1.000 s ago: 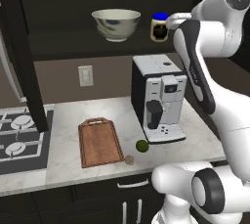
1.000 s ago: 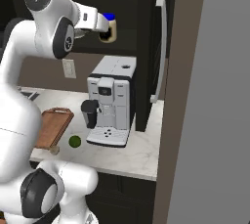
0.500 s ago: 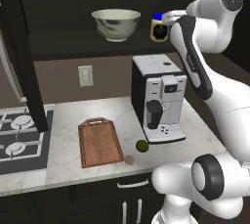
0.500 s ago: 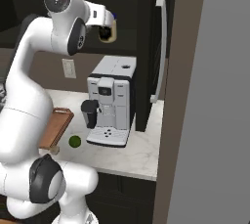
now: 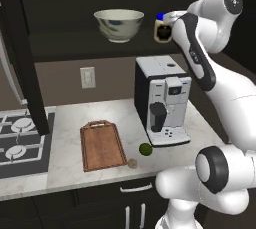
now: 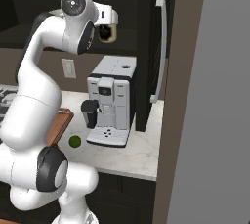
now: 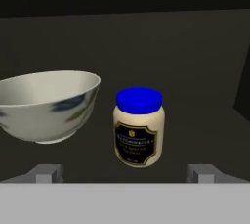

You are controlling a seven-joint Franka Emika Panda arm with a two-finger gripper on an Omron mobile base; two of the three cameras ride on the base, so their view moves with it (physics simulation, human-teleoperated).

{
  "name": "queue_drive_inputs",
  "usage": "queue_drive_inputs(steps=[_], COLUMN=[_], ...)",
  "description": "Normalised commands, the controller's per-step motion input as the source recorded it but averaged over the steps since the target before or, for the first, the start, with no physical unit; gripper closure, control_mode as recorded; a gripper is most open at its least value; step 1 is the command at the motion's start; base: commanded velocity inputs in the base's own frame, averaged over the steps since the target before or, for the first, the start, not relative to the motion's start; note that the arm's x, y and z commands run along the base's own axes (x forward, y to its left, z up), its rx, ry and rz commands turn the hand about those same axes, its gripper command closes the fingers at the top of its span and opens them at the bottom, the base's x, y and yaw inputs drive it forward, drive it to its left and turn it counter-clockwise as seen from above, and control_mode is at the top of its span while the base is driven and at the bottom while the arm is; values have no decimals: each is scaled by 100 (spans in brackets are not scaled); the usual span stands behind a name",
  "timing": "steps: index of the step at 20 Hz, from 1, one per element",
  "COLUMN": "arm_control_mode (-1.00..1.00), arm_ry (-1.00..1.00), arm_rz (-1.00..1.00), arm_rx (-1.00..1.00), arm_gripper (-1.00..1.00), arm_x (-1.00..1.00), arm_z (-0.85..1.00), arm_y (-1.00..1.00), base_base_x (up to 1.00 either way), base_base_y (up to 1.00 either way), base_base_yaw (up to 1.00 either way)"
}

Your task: Open the cabinet. Place the bowl and condiment on the counter. Then place the lime and garlic on the cutting board.

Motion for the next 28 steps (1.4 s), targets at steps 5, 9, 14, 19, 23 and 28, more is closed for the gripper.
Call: queue_drive_inputs(steps=[5,9,14,19,23,28], arm_control_mode=[-100,-100,-100,-100,-100,-100], arm_ry=[0,0,0,0,0,0], arm_rz=[1,0,0,0,0,0], arm_rx=[0,0,0,0,0,0], arm_gripper=[-100,-100,-100,-100,-100,-100], arm_x=[23,23,27,32,28,19], arm_z=[-1,-9,-17,-2,0,0], arm_y=[0,0,0,-1,-2,-5], base_base_x=[0,0,0,0,0,0], base_base_y=[0,0,0,0,0,0], base_base_yaw=[0,0,0,0,0,0])
